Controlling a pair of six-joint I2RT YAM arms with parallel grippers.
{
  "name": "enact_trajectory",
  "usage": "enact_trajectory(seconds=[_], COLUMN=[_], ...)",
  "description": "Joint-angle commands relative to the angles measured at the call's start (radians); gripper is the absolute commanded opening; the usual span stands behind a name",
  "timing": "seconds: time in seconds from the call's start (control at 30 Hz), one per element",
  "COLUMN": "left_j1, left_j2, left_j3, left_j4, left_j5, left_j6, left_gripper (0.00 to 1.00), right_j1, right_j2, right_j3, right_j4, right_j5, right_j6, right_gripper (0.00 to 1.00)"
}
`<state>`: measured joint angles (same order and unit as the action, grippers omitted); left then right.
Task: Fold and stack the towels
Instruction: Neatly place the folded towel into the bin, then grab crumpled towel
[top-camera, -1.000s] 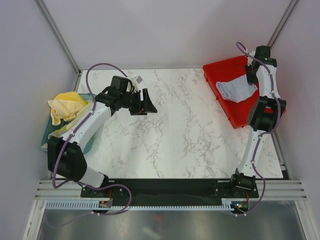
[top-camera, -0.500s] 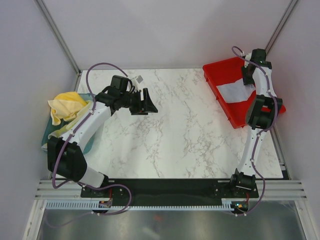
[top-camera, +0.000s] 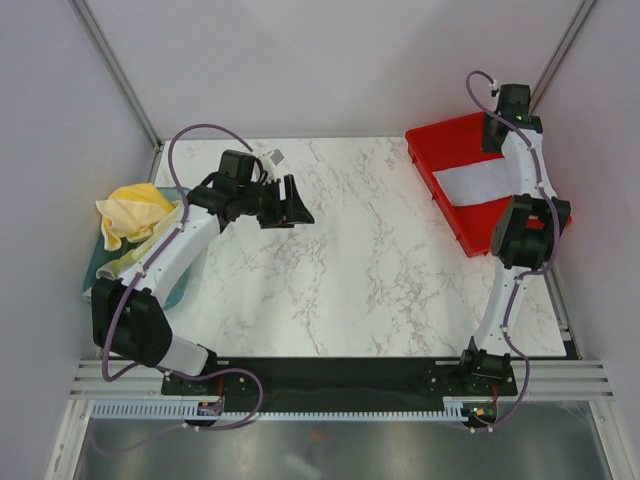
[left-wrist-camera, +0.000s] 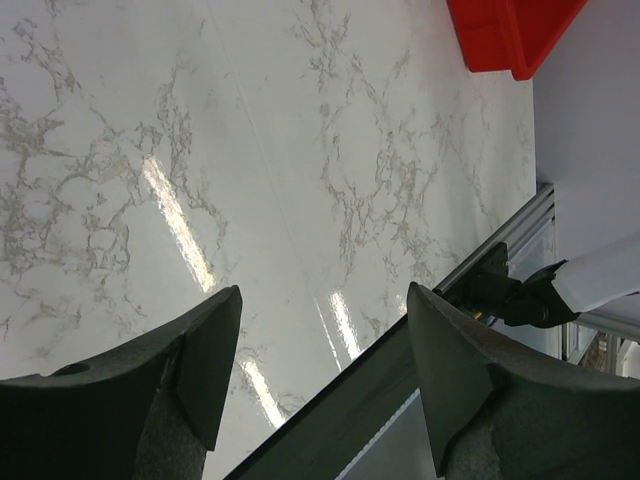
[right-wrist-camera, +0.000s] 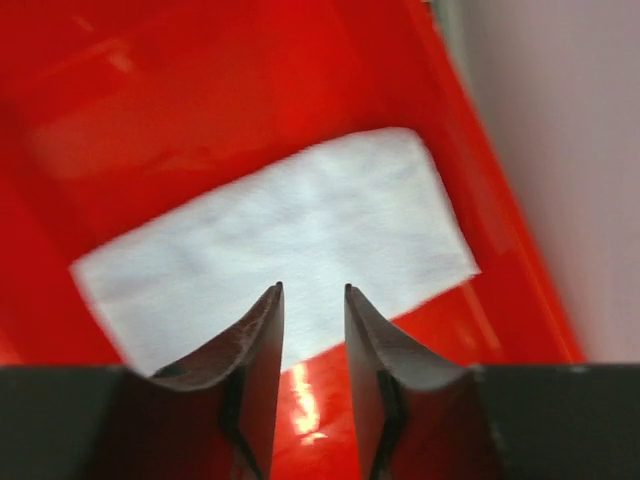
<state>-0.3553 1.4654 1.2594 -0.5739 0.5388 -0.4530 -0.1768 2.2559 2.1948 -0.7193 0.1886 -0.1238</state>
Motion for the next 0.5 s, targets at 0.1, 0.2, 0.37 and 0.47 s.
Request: enact_trajectory(seconds=[0.1,0.2,0.37,0.47], left_j1=[-0.002,0.001,0.013,0.054], left_j2=[-0.05,-0.057,-0.079,-0.074], left_j3=[0.029,0.057,0.159,0.216], left_j4=[0.022,0.023,0.002,-0.07], left_j5=[-0.063,-0.135,-0.423,-0.777], left_j6=[-0.016,-0.016,0.03,0.04], left_gripper=[0.74,0.74,0.74,0.74], right_j1=[0.026,0.039,0.108,0.204], right_j2=[-0.091,-0.128,-0.281,-0.474], right_j3=[-0.142,-0.225,-0.264,-0.332], right_j4=[0.034,0.041,0.009,0.0], right_j5=[-0.182,-0.263,-0.195,-0.159], right_j6=[0.191,0.243,0.289,0.361], right_gripper=[0.32,0.28,0.29,0.45])
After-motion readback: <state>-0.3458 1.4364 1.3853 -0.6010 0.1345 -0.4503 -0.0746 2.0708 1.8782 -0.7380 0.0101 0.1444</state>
